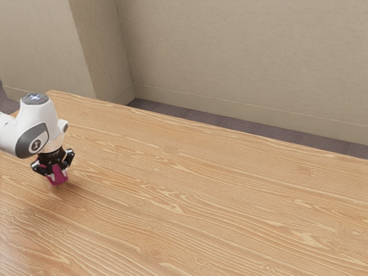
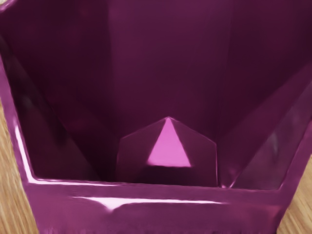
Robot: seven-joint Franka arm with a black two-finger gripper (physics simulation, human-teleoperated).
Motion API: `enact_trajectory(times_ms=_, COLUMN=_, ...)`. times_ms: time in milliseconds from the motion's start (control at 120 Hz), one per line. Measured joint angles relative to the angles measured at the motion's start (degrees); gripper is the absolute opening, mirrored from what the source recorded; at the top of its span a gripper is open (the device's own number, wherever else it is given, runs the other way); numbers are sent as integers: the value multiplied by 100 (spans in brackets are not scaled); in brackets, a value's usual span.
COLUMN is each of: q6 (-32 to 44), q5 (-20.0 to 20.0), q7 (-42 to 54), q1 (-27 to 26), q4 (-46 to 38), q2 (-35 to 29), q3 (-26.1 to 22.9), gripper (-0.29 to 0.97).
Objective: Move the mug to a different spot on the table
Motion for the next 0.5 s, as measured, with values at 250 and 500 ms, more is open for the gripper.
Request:
enact_trajectory(times_ms=250, q6=287, q5=832, q7=-172, q1=-8, q4=-172, q2=-177, q3=-86, gripper=-6)
enact_trajectory(times_ms=500, q6=592, q5=1016, q7=-304, q1=-20, q4=-489, q2=-349, q3=-718, gripper=-9)
